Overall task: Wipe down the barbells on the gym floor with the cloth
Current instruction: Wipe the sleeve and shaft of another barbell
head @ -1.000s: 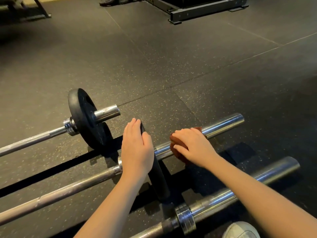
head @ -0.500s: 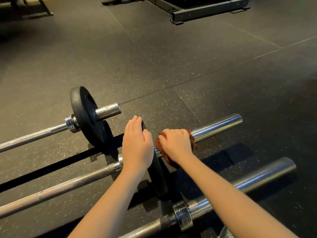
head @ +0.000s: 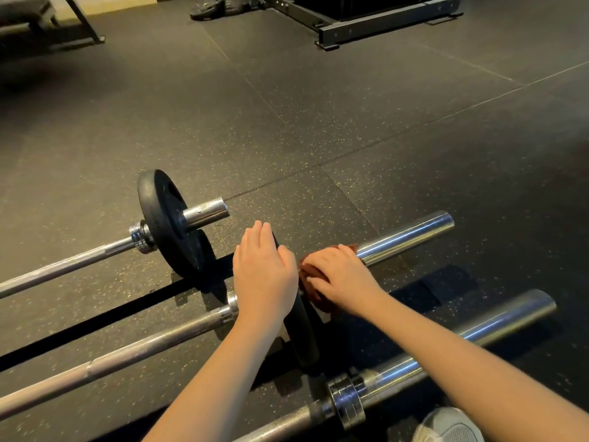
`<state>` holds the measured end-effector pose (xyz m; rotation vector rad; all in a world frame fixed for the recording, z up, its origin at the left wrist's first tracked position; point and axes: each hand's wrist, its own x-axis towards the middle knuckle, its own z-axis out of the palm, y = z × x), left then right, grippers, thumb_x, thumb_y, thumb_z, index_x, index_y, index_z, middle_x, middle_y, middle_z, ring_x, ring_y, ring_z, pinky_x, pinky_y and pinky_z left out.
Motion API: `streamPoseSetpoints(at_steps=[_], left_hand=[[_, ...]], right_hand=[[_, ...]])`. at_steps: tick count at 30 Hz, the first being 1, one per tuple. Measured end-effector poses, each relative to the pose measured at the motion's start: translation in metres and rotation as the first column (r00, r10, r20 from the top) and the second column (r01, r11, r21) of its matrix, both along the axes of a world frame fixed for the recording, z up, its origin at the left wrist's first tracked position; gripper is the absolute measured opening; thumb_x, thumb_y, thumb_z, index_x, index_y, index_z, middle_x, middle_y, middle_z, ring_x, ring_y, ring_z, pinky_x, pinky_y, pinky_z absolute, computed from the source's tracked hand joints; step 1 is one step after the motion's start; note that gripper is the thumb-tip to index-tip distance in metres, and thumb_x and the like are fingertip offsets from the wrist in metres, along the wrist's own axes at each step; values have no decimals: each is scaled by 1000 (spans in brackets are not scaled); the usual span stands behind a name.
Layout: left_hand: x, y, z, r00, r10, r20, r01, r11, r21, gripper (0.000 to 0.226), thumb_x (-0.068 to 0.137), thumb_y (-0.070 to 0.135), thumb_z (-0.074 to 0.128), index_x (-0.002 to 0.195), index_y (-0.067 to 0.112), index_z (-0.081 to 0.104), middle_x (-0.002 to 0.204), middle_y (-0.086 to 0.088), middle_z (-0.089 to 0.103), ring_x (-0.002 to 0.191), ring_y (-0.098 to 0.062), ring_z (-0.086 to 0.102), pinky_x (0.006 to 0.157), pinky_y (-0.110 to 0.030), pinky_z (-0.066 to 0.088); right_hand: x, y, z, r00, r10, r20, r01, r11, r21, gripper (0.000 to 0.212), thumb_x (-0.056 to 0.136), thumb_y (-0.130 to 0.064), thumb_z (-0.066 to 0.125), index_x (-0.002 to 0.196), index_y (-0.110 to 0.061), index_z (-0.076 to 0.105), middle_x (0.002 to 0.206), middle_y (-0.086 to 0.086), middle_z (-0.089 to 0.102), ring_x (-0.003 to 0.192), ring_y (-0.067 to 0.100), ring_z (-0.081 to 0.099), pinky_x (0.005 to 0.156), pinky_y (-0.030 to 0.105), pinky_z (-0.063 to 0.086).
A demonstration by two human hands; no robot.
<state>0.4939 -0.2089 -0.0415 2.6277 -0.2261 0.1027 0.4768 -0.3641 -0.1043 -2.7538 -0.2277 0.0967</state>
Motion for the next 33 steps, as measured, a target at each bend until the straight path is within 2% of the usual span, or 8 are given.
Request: streamPoseSetpoints(at_steps=[5, 10, 13, 15, 20, 25, 31, 33], left_hand=[[3, -4, 3, 1000, -16, -16, 17, 996, 86, 54, 99, 25, 30, 149, 5, 27, 157, -8, 26, 145, -22, 19, 119, -39, 16], [2, -3, 7, 999, -32, -5, 32, 981, 190, 52, 97, 24, 31, 144, 2, 35, 151, -11, 35, 140, -25, 29, 116, -41, 23], [5, -5, 11, 998, -54, -22, 58, 958, 280, 48, 95, 28, 25, 131, 2, 44, 138, -13, 46, 129, -28, 40, 109, -42, 31], [7, -11, 12, 995, -89, -40, 97, 934, 344, 49, 98, 29, 24, 138, 4, 39, 146, -12, 39, 136, -28, 32, 115, -41, 25], [6, -21, 15, 991, -128, -39, 131, 856, 500, 52, 101, 35, 31, 144, 6, 34, 151, -9, 33, 142, -26, 24, 119, -40, 16], [11, -27, 21, 971, -219, -100, 232, 738, 634, 52, 102, 41, 27, 139, 7, 41, 144, -7, 42, 141, -28, 26, 118, -41, 17], [14, -42, 16, 885, -385, -263, 450, 559, 697, 51, 103, 41, 25, 143, 10, 34, 145, -5, 41, 138, -24, 32, 116, -39, 19], [14, -51, 6, 830, -434, -350, 551, 546, 631, 47, 102, 42, 30, 139, 12, 37, 139, -3, 45, 131, -22, 39, 110, -36, 27]], right_hand=[[8, -14, -4, 907, -412, 83, 409, 911, 56, 28, 99, -30, 39, 119, -28, 58, 117, -10, 61, 120, 15, 48, 114, 41, 23], [-8, -29, -6, 996, -89, 30, 87, 995, 56, 31, 97, -28, 46, 127, -29, 54, 133, -13, 51, 133, 11, 37, 119, 39, 11], [3, -54, -10, 953, -297, 56, 294, 954, 60, 27, 99, -30, 42, 122, -28, 56, 123, -10, 57, 126, 16, 44, 117, 40, 17], [0, -40, -10, 898, -439, 41, 435, 897, 81, 31, 100, -38, 38, 124, -28, 54, 129, -8, 53, 134, 19, 36, 119, 45, 12], [-7, -55, -11, 977, -206, 53, 207, 978, -17, 40, 96, -51, 39, 127, -28, 52, 130, -10, 50, 131, 14, 37, 117, 40, 12], [3, -78, -15, 861, -493, 126, 490, 870, 55, 33, 98, -38, 36, 118, -22, 57, 122, -4, 57, 126, 18, 43, 117, 43, 24], [-15, -95, -14, 978, -177, 110, 173, 984, 43, 40, 99, -33, 47, 137, -21, 48, 147, -4, 42, 142, 15, 28, 119, 33, 13], [-12, -121, -14, 956, -266, 125, 267, 964, 12, 39, 99, -32, 46, 136, -20, 48, 149, -1, 41, 143, 16, 27, 120, 35, 16]])
